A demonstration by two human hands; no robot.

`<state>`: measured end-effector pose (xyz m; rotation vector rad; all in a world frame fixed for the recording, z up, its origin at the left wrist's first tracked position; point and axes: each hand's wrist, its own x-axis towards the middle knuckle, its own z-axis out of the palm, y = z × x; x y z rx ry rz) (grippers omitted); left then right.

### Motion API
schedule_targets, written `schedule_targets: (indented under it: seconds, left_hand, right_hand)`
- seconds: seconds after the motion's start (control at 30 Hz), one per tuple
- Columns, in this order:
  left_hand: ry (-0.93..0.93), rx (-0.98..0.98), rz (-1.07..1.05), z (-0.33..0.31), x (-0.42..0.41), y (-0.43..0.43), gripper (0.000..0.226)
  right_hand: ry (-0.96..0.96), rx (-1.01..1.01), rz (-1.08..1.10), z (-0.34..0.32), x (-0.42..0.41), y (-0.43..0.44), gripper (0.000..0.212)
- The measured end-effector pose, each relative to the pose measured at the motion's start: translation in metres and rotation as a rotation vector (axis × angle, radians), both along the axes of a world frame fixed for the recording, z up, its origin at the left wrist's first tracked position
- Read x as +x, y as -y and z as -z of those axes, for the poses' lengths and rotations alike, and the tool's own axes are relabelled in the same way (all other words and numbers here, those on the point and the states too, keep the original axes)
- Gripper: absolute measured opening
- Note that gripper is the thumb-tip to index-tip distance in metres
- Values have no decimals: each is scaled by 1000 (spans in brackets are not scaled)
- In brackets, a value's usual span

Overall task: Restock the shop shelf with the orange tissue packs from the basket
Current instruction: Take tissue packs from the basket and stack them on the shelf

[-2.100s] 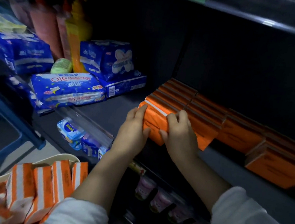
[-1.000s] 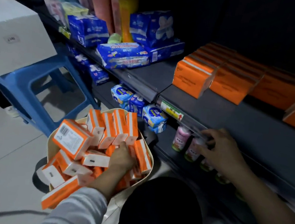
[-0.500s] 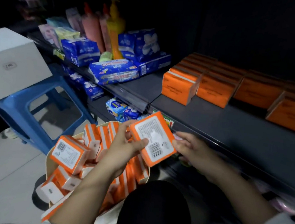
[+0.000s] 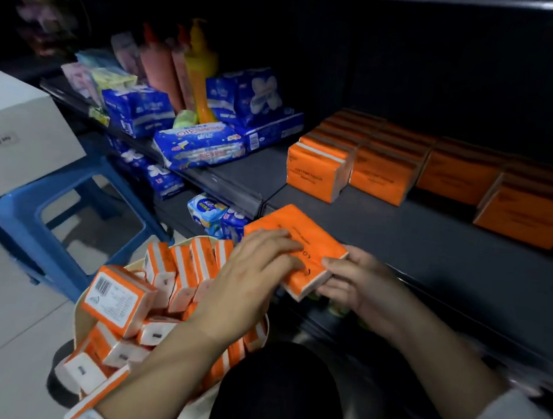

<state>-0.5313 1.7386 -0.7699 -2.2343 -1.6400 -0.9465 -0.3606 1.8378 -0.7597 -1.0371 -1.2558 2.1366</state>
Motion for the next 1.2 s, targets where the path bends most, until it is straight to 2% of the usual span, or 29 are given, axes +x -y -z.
schedule_targets:
  seconds: [0.1, 0.13, 0.23, 0.33, 0.4, 0.5, 0.63, 0.67, 0.73, 0.77, 0.8, 0.87, 0.93, 0.97, 1.1, 1.2]
  left_hand:
    - [79, -96, -232, -2, -14, 8, 53]
    - [109, -163, -308, -1, -20, 13, 57]
    - [195, -415, -448, 5, -42, 36, 50]
    - [111, -624, -513, 16, -63, 60, 43]
    - [120, -744, -552, 21, -74, 79, 45]
    - [125, -859, -594, 26, -89, 105, 43]
    - [260, -940, -559, 38, -94, 136, 50]
    - [201, -944, -526, 46, -91, 142, 56]
    - [-92, -970, -510, 66, -80, 148, 66]
    - [-233, -990, -525, 73, -73, 150, 64]
    - [-308, -997, -541, 80, -68, 150, 57]
    - [-306, -977, -577, 87, -63, 147, 44]
    - [-164, -908, -622, 82, -66, 143, 39]
    - [-29, -875, -645, 74, -70, 139, 37]
    - [816, -636, -610, 21, -78, 115, 28]
    - [1227, -388, -601, -9, -71, 91, 29]
  right_hand:
    - [-24, 2, 96, -5, 0, -4, 28]
    - [-18, 14, 118, -5, -1, -5, 27]
    - [4, 40, 191, -6, -3, -6, 27]
    - [17, 59, 234, -6, -9, -3, 31]
    - [7, 62, 246, -6, -17, 1, 34]
    - [-7, 57, 240, -4, -33, 9, 32]
    - [-21, 55, 197, 0, -57, 22, 29]
    - [-20, 53, 185, 1, -62, 25, 26]
    - [-2, 56, 162, 2, -71, 30, 19]
    - [1, 57, 152, 3, -74, 31, 18]
    - [-1, 56, 146, 4, -76, 32, 20]
    - [-2, 56, 145, 5, -78, 34, 24]
    - [7, 64, 143, 6, -77, 33, 24]
    - [11, 65, 141, 6, -76, 32, 26]
    - [11, 69, 148, 4, -68, 24, 35]
    - [-32, 45, 216, -1, -64, 21, 35]
